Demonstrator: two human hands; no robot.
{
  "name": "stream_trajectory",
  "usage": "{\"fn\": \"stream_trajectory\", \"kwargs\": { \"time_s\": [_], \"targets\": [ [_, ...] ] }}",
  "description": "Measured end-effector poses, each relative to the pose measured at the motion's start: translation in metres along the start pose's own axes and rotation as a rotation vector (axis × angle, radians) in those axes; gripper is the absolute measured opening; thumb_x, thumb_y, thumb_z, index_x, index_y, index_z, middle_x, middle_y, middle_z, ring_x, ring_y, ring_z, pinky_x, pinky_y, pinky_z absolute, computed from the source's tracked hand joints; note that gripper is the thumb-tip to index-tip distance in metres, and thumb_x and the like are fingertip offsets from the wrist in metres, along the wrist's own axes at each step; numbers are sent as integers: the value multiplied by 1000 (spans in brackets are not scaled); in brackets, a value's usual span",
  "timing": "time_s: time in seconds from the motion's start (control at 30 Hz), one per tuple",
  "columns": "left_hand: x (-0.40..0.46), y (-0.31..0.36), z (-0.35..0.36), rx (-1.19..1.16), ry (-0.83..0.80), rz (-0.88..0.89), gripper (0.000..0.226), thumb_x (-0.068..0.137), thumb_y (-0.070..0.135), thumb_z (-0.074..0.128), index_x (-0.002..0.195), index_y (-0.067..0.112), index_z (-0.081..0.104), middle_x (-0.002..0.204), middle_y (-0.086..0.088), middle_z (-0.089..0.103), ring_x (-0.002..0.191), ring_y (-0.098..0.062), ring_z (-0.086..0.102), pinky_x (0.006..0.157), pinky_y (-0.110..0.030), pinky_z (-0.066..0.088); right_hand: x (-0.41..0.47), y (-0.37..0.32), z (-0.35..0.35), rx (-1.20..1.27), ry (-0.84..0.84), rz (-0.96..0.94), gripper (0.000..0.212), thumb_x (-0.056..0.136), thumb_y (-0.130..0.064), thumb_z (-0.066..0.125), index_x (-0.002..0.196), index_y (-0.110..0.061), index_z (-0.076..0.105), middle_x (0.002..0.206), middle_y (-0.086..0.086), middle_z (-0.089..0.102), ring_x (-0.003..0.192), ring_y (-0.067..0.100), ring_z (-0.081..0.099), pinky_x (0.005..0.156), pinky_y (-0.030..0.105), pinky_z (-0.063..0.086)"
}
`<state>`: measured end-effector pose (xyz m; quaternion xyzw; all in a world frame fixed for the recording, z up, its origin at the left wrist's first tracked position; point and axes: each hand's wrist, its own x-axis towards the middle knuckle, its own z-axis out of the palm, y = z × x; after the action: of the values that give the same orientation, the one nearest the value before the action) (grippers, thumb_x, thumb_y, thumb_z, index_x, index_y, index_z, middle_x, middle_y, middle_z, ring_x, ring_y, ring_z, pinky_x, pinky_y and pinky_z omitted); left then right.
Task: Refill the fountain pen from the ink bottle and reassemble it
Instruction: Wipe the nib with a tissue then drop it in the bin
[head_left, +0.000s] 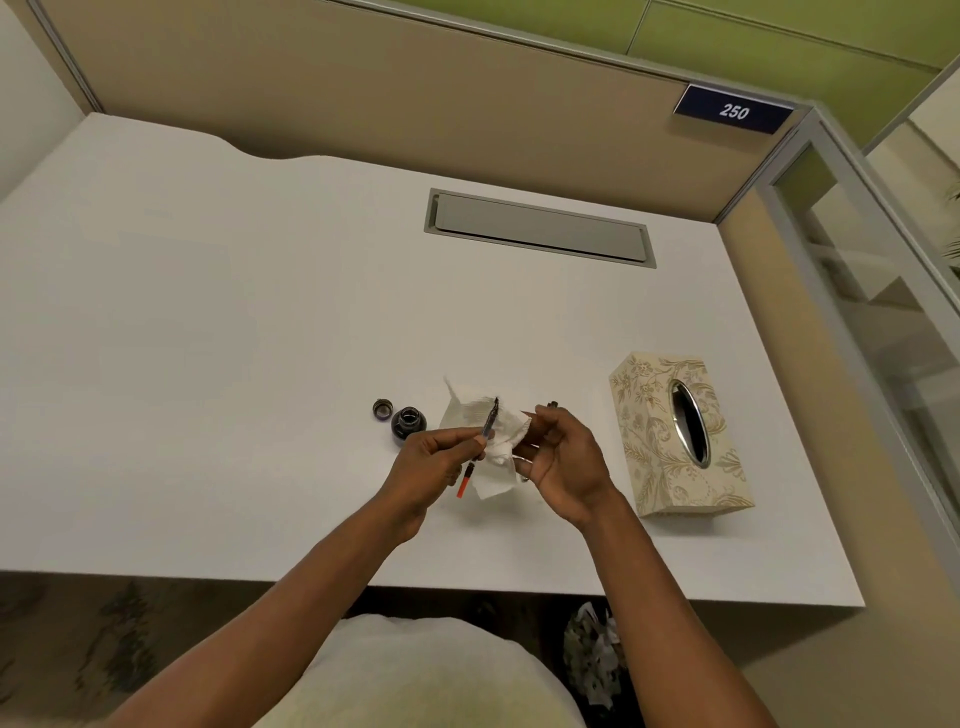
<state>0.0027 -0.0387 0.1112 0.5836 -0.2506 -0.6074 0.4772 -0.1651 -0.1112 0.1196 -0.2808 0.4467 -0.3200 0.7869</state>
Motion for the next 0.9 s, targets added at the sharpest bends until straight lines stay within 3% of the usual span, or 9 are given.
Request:
{"fn": "stream_trajectory", "kwargs": {
  "time_s": [0.07,0.13,0.23,0.33,0.5,0.6,0.73,0.8,0.9],
  "targets": [
    [2,-1,0,31,11,12,17,95,17,67,104,23,81,87,0,77,71,-7,58,64,-18,43,2,-2,-3,65,-16,31,34,100,-14,48,83,-5,76,91,13,76,85,27,72,96,47,52],
    [2,-1,1,42,7,32,17,94,14,67,103,22,80,83,6,77,67,3,63,60,-11,45,5,0,-5,-12,-35,42,23,97,-7,53,103,4,73,100,16,75,90,28,72,93,42,56],
    [2,-1,3,81,1,57,18,95,13,67,106,19,79,78,11,77,65,9,64,57,-6,45,10,3,-5,-76,-68,60,32,97,-1,57,128,7,62,116,19,71,100,29,70,92,37,57],
    [4,0,1,130,3,57,17,95,17,67,107,18,80,80,11,77,68,10,65,57,-4,44,11,6,-2,-76,-34,48,20,97,1,57,112,-4,70,100,9,77,90,20,73,88,33,56],
    [2,2,1,146,13,63,17,95,19,68,107,19,80,82,10,78,72,9,67,62,-5,45,13,11,11,-124,19,-6,16,95,0,61,95,-7,75,91,7,75,84,19,70,87,34,52],
    [2,2,0,150,17,70,15,93,22,70,101,29,80,89,5,80,80,-6,68,80,-19,49,13,11,14,-85,82,-8,14,97,-4,61,93,-9,73,87,6,75,79,17,70,80,31,51],
    [-1,-1,-2,151,23,49,14,91,22,73,94,35,79,89,0,79,82,-16,61,78,-26,48,17,7,12,-9,178,-53,15,97,-10,65,86,-13,75,84,2,75,79,16,69,79,31,50],
    [-2,-3,-4,146,27,43,13,91,23,73,97,32,80,92,-5,78,81,-13,64,75,-22,47,19,3,9,23,219,-102,12,98,-9,64,91,-11,73,86,2,73,78,14,69,78,29,53],
    [-4,-2,-5,142,17,53,16,91,24,73,105,26,80,95,4,79,80,1,68,71,-14,46,20,-2,5,27,296,-145,9,99,-7,61,99,-11,69,87,-1,74,71,7,72,64,21,58]
  ]
}}
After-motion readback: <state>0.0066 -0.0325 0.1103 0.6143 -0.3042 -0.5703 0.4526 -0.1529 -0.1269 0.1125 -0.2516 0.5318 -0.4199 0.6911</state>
